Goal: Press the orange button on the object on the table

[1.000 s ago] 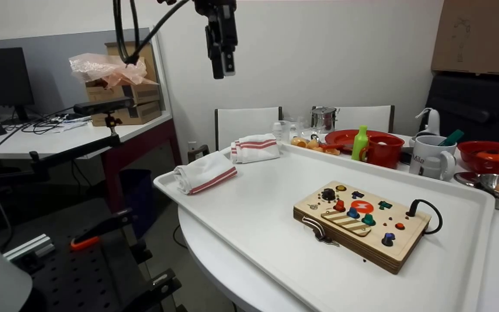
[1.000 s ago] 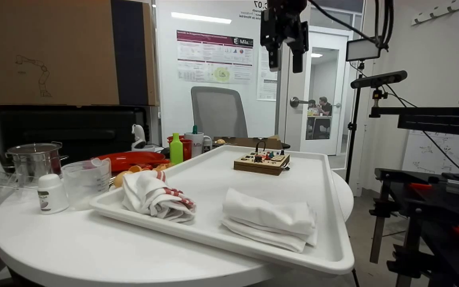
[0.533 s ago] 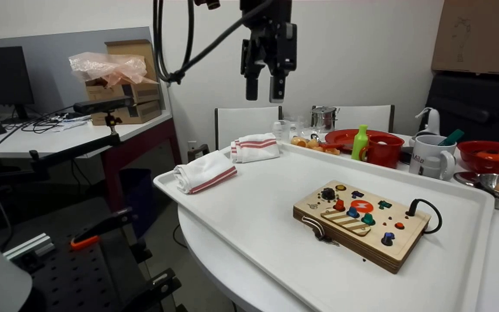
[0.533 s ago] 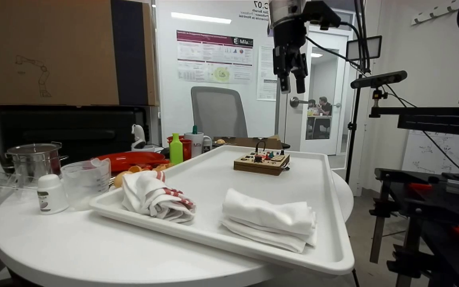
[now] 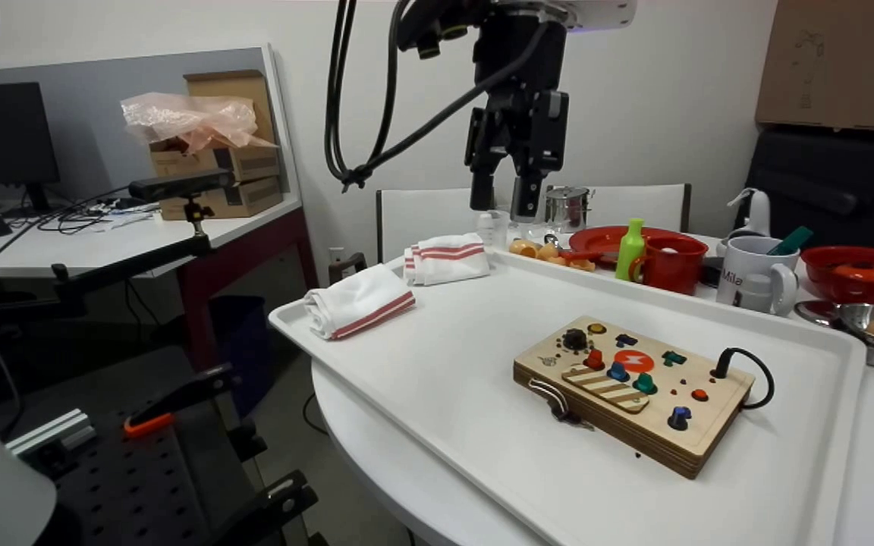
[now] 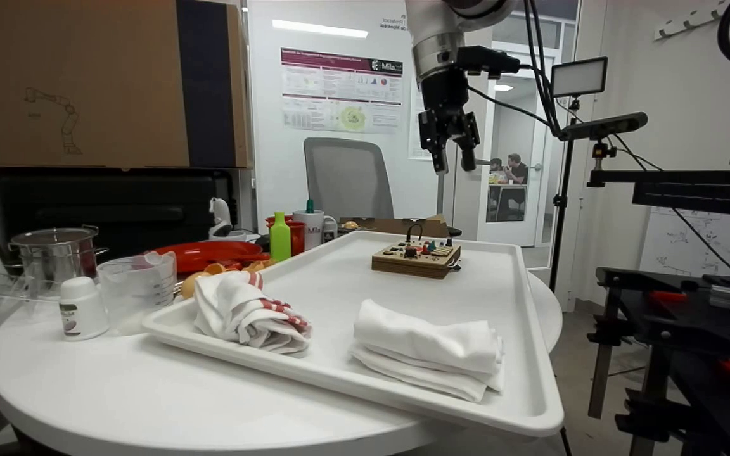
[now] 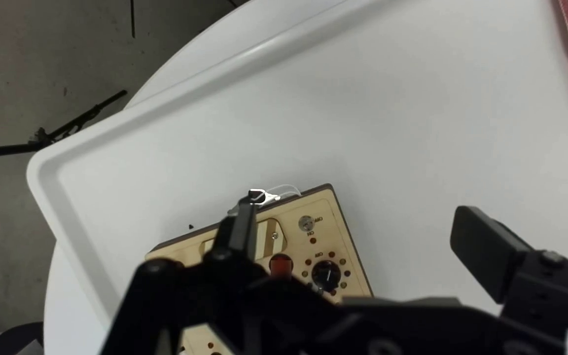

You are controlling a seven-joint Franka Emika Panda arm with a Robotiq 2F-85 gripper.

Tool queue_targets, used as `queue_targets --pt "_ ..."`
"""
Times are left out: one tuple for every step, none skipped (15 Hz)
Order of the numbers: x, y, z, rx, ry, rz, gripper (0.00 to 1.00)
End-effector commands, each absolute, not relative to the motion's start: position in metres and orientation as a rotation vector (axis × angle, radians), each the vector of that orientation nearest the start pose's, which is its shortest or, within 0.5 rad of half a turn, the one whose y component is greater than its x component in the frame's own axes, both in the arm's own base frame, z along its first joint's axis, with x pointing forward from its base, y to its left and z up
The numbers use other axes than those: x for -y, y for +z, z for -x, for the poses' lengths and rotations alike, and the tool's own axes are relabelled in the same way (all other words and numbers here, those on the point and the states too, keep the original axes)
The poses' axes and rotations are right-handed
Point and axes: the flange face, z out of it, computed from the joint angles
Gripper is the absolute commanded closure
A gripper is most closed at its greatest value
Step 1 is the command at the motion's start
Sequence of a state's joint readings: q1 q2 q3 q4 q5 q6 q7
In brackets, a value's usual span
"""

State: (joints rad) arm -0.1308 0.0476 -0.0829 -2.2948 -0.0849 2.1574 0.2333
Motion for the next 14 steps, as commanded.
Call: queue_targets --pt "0.109 0.316 -0.486 -0.627 0.295 3.138 0.00" --pt "0.109 0.316 -0.486 -0.628 0.294 3.138 0.00" --pt "0.110 0.315 -0.487 -0.621 0.280 3.139 0.00" --pt "0.117 0.312 -0.491 -0.601 0.226 3.112 0.00" --pt "0.123 0.310 -0.494 -0.631 0.195 3.115 0.00" --pt "0.132 0.308 -0.499 -0.647 0.162 3.117 0.00" --pt "0.139 0.305 -0.501 -0.657 0.138 3.112 0.00" --pt "0.148 0.301 -0.504 -0.680 0.113 3.102 0.00" --pt "0.156 0.298 -0.507 -0.700 0.094 3.096 0.00" --pt "0.165 0.292 -0.509 -0.720 0.089 3.090 0.00" --pt "0.172 0.286 -0.512 -0.744 0.089 3.086 0.00" --pt "0.179 0.281 -0.515 -0.768 0.086 3.079 0.00" --pt "0.186 0.274 -0.518 -0.791 0.080 3.079 0.00" --pt "0.193 0.268 -0.523 -0.816 0.075 3.080 0.00"
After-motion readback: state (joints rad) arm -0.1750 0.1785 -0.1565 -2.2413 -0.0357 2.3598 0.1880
